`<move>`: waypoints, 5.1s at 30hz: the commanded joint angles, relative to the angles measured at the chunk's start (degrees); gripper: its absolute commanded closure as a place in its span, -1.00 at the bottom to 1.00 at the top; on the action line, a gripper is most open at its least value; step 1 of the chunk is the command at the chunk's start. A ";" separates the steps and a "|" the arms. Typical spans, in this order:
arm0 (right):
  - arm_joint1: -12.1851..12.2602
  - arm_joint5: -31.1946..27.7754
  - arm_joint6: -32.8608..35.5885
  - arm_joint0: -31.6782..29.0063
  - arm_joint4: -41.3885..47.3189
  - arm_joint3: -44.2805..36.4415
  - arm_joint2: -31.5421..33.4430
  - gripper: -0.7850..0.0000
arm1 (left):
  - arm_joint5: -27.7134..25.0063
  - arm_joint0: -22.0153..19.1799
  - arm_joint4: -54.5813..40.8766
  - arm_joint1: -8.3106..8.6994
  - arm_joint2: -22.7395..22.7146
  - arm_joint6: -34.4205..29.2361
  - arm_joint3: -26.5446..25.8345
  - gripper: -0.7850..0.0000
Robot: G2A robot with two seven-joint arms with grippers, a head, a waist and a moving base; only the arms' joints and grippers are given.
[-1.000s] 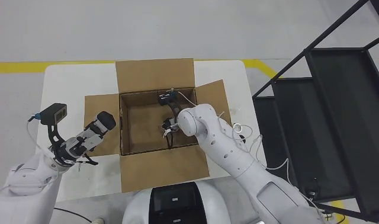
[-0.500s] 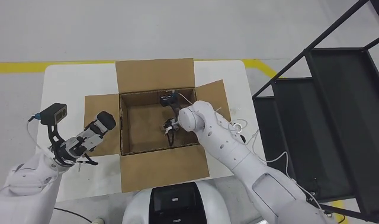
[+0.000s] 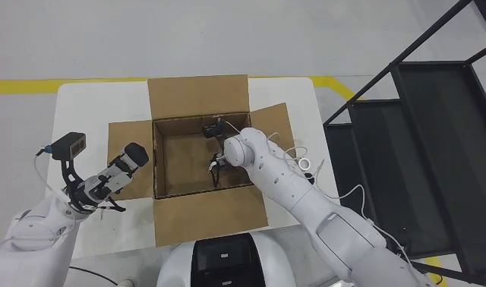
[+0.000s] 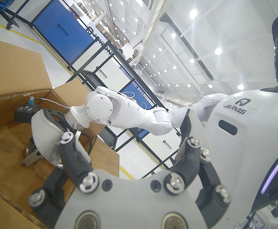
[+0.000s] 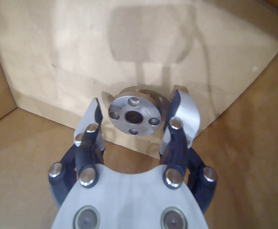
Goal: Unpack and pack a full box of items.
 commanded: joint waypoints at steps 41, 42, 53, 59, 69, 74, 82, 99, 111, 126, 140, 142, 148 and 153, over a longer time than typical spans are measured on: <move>10.52 -17.43 -17.51 -51.90 -1.36 -75.11 30.14 1.00 | 0.00 0.00 0.00 0.00 0.00 0.00 0.00 -1.00; 10.52 -17.43 -17.51 -51.90 -1.36 -75.11 30.14 1.00 | 0.00 0.00 0.00 0.00 0.00 0.00 0.00 -1.00; 10.52 -17.43 -17.51 -51.90 -1.36 -75.11 30.14 1.00 | 0.00 0.00 0.00 0.00 0.00 0.00 0.00 -1.00; 11.09 -17.63 -19.72 -54.89 1.30 -78.58 34.77 1.00 | 0.00 0.00 0.00 0.00 0.00 0.00 0.00 -1.00; 12.29 -20.63 -23.04 -70.66 18.21 -76.85 62.91 1.00 | 0.00 0.00 0.00 0.00 0.00 0.00 0.00 -1.00; 12.45 -19.69 -22.09 -72.41 20.55 -68.84 63.86 1.00 | 0.00 0.00 0.00 0.00 0.00 0.00 0.00 -1.00; 12.85 -16.58 -21.02 -69.22 15.13 -59.39 58.82 1.00 | 0.00 0.00 0.00 0.00 0.00 0.00 0.00 -1.00; 13.07 -7.95 -26.68 -63.61 13.92 -46.95 54.89 1.00 | 0.00 0.00 0.00 0.00 0.00 0.00 0.00 -1.00; 13.60 -5.76 -25.56 -59.52 10.32 -39.47 52.07 1.00 | 0.00 0.00 0.00 0.00 0.00 0.00 0.00 -1.00; 14.07 -4.82 -25.46 -59.00 11.68 -40.94 51.12 -1.00 | 0.00 0.00 0.00 0.00 0.00 0.00 0.00 -1.00; 14.50 -12.32 -29.04 -66.64 21.51 -54.43 56.70 -1.00 | 0.00 0.00 0.00 0.00 0.00 0.00 0.00 -1.00; 14.84 -13.32 -28.77 -66.79 15.85 -54.55 56.14 -1.00 | 0.00 0.00 0.00 0.00 0.00 0.00 0.00 -1.00; 15.46 -14.62 -27.84 -66.04 5.43 -51.74 53.75 -1.00 | 0.00 0.00 0.00 0.00 0.00 0.00 0.00 -1.00; 15.58 -12.77 -27.76 -62.73 2.00 -47.11 51.12 -1.00 | 0.00 0.00 0.00 0.00 0.00 0.00 0.00 -1.00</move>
